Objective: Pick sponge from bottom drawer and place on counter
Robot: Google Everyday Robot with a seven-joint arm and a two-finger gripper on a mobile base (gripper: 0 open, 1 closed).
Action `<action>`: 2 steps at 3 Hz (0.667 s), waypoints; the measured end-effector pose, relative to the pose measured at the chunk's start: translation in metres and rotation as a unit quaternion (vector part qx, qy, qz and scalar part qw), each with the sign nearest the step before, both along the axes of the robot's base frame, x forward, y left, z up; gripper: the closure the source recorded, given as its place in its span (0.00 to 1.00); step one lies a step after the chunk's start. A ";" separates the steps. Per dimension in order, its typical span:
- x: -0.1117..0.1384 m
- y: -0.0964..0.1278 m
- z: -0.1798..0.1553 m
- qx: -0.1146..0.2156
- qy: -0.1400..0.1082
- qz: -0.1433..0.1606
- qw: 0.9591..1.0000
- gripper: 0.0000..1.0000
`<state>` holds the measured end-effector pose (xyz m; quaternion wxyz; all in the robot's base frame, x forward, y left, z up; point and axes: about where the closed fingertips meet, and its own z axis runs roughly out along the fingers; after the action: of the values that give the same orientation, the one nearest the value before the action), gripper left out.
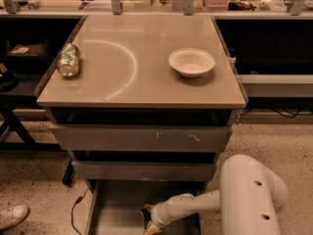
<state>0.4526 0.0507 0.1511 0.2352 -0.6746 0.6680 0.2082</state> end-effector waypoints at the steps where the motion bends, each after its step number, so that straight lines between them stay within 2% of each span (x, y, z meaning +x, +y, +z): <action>1: -0.010 -0.018 0.023 0.006 -0.014 -0.025 1.000 1.00; 2: -0.022 -0.038 0.054 0.013 -0.047 -0.054 0.997 1.00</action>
Offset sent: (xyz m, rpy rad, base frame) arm -0.0456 -0.0597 0.0961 -0.0145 -0.1669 -0.1731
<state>0.4311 0.0123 0.2056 0.2858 -0.6436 0.6888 0.1719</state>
